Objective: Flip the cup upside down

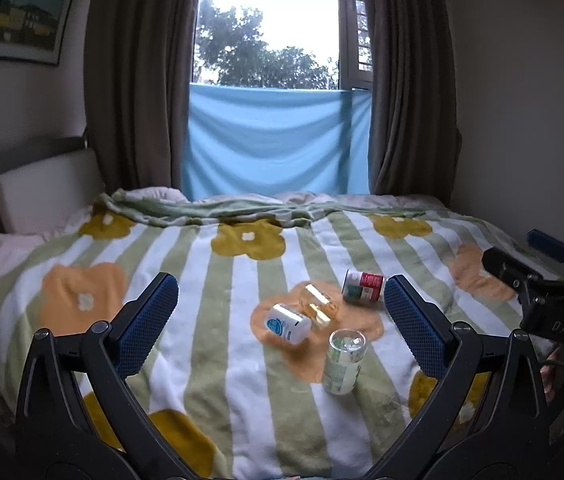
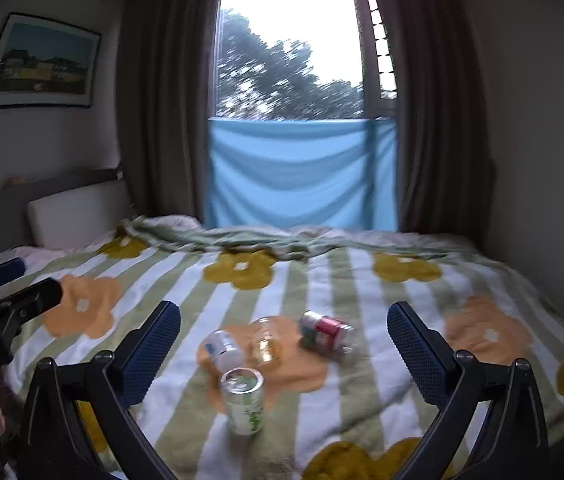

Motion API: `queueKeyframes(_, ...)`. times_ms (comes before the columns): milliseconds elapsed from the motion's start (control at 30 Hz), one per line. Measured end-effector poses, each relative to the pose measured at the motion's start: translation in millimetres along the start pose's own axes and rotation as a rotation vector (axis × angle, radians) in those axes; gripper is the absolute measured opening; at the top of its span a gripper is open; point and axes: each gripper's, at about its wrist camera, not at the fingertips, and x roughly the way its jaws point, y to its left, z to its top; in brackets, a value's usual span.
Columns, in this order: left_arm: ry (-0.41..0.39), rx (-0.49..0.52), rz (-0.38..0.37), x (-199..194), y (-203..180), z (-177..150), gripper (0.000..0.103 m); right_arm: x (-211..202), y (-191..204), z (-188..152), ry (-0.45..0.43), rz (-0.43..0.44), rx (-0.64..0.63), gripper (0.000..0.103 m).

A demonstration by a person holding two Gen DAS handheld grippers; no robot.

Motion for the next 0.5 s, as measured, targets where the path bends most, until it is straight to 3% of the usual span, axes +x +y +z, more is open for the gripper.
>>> queueKeyframes(500, 0.002, 0.006, 0.028, -6.9, -3.4, -5.1, 0.103, -12.7, -9.2, -5.7, -0.004, -0.036, 0.019, 0.103)
